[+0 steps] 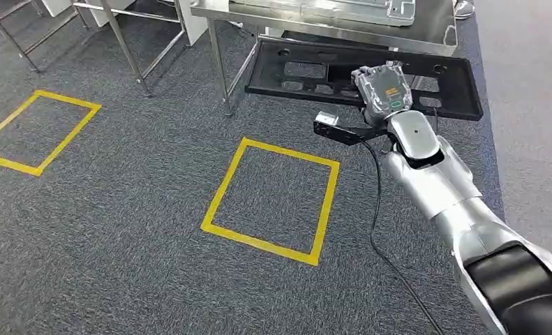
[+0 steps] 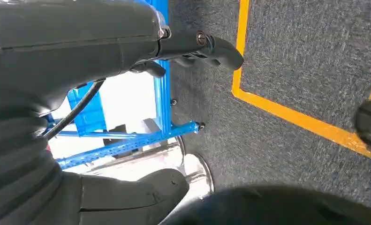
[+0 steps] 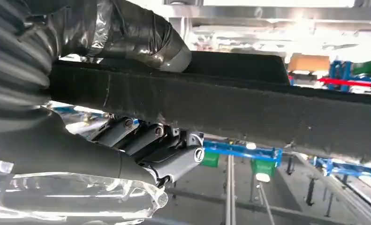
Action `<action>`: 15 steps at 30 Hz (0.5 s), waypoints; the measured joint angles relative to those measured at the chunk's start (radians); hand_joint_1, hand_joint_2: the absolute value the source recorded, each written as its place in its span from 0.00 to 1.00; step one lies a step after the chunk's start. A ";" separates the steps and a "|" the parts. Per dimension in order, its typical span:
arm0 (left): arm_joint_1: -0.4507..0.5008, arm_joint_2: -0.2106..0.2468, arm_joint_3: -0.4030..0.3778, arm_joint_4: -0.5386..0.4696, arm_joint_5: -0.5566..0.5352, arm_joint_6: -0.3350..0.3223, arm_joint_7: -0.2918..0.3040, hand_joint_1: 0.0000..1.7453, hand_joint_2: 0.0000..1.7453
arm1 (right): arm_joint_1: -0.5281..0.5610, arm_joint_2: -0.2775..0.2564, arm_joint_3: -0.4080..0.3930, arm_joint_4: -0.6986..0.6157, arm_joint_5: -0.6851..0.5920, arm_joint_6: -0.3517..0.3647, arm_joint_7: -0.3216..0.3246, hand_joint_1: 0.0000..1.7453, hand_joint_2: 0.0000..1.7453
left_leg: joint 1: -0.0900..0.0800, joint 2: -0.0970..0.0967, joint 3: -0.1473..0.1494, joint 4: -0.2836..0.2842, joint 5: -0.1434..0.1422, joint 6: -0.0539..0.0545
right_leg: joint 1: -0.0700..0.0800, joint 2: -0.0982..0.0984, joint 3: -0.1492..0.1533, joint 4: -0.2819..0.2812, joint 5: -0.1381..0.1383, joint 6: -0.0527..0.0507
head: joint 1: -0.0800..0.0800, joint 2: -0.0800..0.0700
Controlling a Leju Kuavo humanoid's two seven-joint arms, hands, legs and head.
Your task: Take the parts from the cabinet and place them on the table.
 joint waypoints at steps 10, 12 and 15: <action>0.004 0.002 0.002 0.000 0.000 -0.001 -0.001 0.00 1.00 | -0.001 0.004 0.003 0.004 -0.001 0.004 0.002 1.00 1.00 | -0.027 -0.004 0.122 -0.326 0.191 0.066 | 0.008 0.009 0.054 0.032 -0.048 0.026 | 0.000 0.000; 0.000 0.003 0.002 0.000 0.000 0.000 -0.003 0.00 1.00 | -0.015 0.004 0.003 0.004 -0.004 0.007 0.001 1.00 1.00 | -0.023 -0.005 0.137 -0.333 0.183 0.074 | 0.004 0.003 -0.016 0.150 -0.076 0.038 | 0.000 0.000; 0.000 0.003 0.002 0.000 0.000 -0.002 -0.003 0.00 1.00 | -0.009 0.002 0.005 0.006 -0.006 0.010 0.001 1.00 1.00 | -0.018 -0.007 0.159 -0.333 0.159 0.067 | -0.011 0.001 -0.133 0.289 -0.149 0.056 | 0.000 0.000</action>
